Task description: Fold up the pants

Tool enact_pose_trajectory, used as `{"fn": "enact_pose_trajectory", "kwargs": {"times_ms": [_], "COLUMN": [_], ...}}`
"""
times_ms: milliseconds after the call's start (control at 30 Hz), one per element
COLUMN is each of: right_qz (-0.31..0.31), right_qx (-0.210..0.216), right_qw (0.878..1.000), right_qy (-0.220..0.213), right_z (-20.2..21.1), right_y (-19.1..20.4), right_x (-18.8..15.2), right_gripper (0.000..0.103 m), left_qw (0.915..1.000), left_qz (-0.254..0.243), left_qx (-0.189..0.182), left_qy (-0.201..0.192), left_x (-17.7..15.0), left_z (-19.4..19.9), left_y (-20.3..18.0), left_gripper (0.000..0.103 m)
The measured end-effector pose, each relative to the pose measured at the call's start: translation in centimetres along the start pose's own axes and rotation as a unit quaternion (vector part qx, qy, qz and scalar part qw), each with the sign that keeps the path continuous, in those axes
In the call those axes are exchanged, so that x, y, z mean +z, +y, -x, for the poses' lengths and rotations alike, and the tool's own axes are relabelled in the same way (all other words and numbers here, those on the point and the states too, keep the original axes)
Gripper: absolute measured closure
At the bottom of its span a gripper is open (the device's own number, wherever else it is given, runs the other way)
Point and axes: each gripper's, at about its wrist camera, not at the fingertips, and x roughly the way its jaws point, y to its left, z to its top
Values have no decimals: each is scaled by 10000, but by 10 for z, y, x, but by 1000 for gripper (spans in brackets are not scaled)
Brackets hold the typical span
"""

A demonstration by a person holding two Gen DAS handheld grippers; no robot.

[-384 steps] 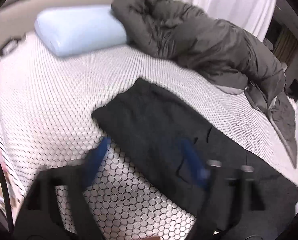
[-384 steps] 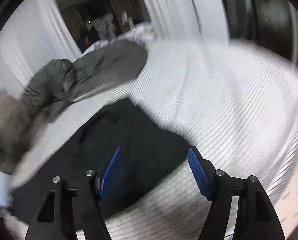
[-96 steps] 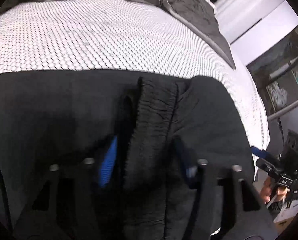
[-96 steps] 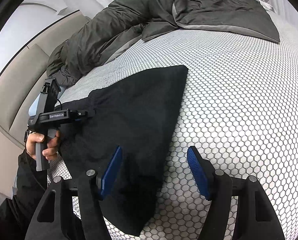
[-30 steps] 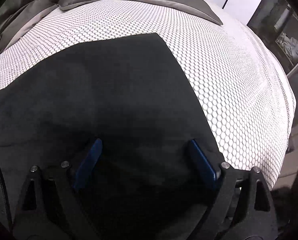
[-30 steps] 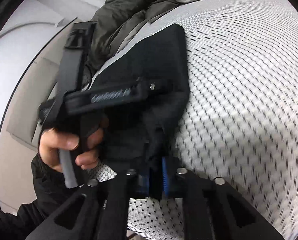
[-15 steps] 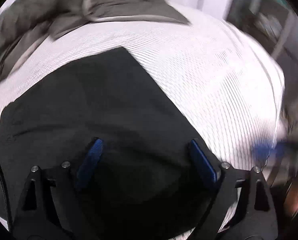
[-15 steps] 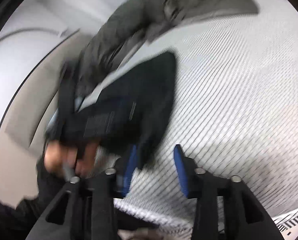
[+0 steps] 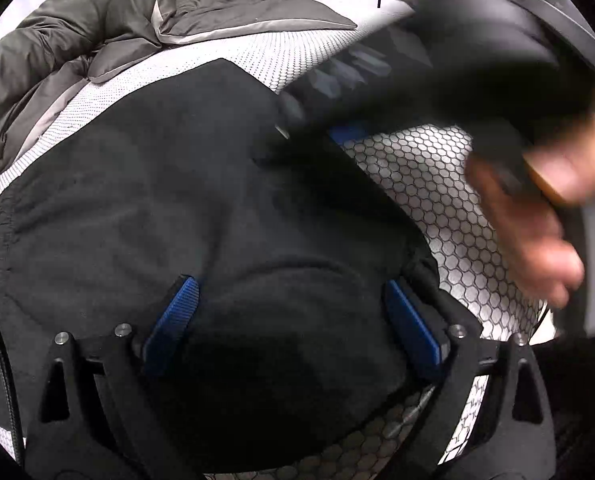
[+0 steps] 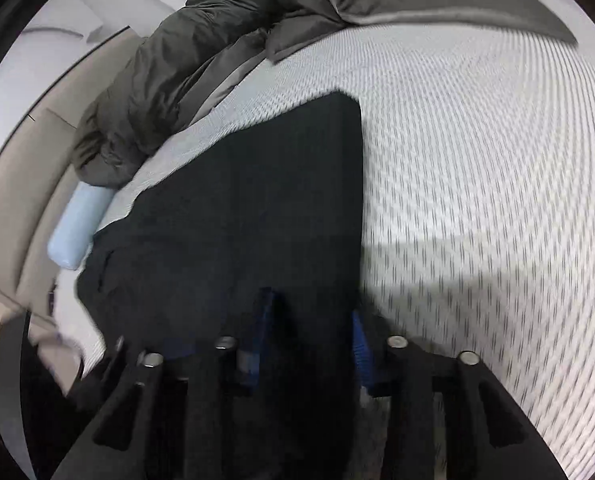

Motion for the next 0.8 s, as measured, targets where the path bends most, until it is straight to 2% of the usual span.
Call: {"fn": "enact_pose_trajectory", "kwargs": {"times_ms": [167,267,433,533,600,667,700,767,800], "right_qz": [-202,-208,-110,41,7,-131,-139,-74,-68], "right_qx": [14,69,-89,-298,-416,-463,-449,-349,-272], "right_qw": [9998,9998,9999,9995,9991,9988,9989,9994,9995], "right_qy": [8,-6,-15,-74,-33,14,53,-34,-150], "right_z": [-25,-41,-68,-76,-75,-65,-52,-13,2], "right_y": [-12,-19,-19,-17,-16,-9,-11,-11,-11], "right_x": [42,70,121,135,138,139,133,104,91], "right_gripper": [86,91,92,91,87,76,72,56,53], "left_qw": [9999,9999,9999,9998,9996,9987,9975,9954,9946], "left_qz": [40,67,87,84,132,235,326,453,488], "left_qx": [-96,-124,-139,-151,-243,-439,-617,-798,-817], "left_qy": [16,13,20,23,-4,-53,-76,-266,-403], "left_x": [-2,2,0,3,3,4,5,7,8], "left_z": [1,-3,-2,-4,-1,8,16,34,43], "left_y": [1,5,4,8,11,15,20,31,36], "left_gripper": [10,10,9,8,7,7,7,7,7]}}
